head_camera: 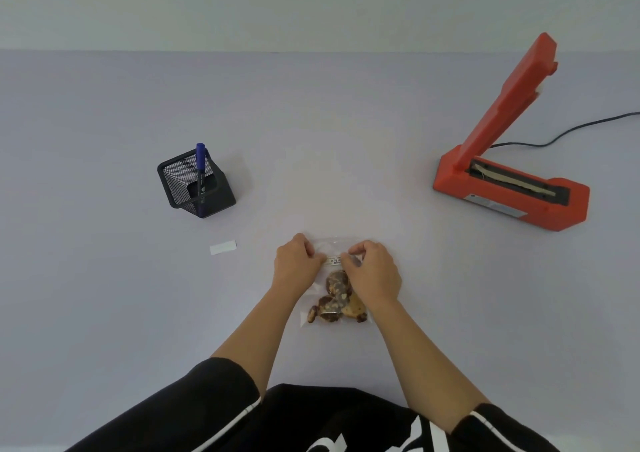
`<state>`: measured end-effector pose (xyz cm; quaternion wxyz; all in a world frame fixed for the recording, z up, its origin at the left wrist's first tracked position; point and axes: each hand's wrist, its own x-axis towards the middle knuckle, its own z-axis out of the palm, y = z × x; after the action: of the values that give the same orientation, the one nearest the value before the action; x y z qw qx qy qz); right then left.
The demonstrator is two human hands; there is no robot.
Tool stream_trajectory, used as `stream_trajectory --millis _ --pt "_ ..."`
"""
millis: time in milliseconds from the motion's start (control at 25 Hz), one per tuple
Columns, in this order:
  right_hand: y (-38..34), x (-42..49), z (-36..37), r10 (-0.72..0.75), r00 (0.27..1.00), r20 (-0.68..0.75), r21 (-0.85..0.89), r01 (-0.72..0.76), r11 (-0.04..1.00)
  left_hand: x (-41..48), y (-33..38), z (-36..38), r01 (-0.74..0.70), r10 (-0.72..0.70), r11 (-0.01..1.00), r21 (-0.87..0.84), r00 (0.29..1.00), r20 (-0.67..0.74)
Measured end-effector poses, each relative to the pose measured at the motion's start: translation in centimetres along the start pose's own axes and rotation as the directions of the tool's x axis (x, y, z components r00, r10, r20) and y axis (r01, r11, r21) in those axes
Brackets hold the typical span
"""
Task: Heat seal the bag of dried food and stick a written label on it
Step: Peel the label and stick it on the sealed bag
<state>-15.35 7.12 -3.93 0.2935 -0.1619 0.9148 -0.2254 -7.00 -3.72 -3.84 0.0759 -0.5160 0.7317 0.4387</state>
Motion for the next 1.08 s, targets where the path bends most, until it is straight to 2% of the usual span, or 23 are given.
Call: stream_trajectory --millis 120,240,320,440,560,680,840,1080 --pt "0.4 0.5 -0.5 -0.018 0.999 0.046 0.128 0.012 0.992 0.1 -0.3 -0.2 -0.009 0.01 0.999 -0.05 1.0 0.005" --pt "1.1 0.5 -1.3 -0.144 0.982 0.124 0.237 0.112 0.965 -0.7 -0.7 -0.9 -0.033 0.036 0.978 -0.205 0.999 0.014" --pt "1.5 0.1 -1.7 -0.182 0.974 0.139 0.293 0.135 0.947 -1.4 -0.9 -1.3 -0.077 0.06 0.97 -0.231 0.995 -0.082" --pt "2.2 -0.8 -1.7 -0.213 0.965 0.154 0.349 0.149 0.925 -3.1 -1.6 -1.1 -0.085 0.051 0.985 -0.148 0.974 -0.221" --pt "3.4 -1.9 -2.0 -0.23 0.958 0.173 0.317 0.167 0.934 -5.2 -2.8 -0.3 0.021 -0.04 0.989 -0.144 0.991 -0.13" --pt "4.1 -2.9 -2.0 -0.204 0.956 0.212 0.329 0.127 0.936 -6.9 -3.3 0.6 0.113 -0.13 0.966 -0.234 0.99 -0.057" --pt "3.4 -2.7 -1.7 -0.17 0.976 0.133 0.386 0.107 0.916 -6.2 -2.2 0.5 0.139 -0.171 0.93 -0.341 0.983 -0.065" --pt "-3.1 4.2 -4.6 -0.197 0.979 -0.046 0.514 0.192 0.836 1.6 4.4 -3.9 -0.038 -0.043 0.909 -0.414 0.982 -0.185"
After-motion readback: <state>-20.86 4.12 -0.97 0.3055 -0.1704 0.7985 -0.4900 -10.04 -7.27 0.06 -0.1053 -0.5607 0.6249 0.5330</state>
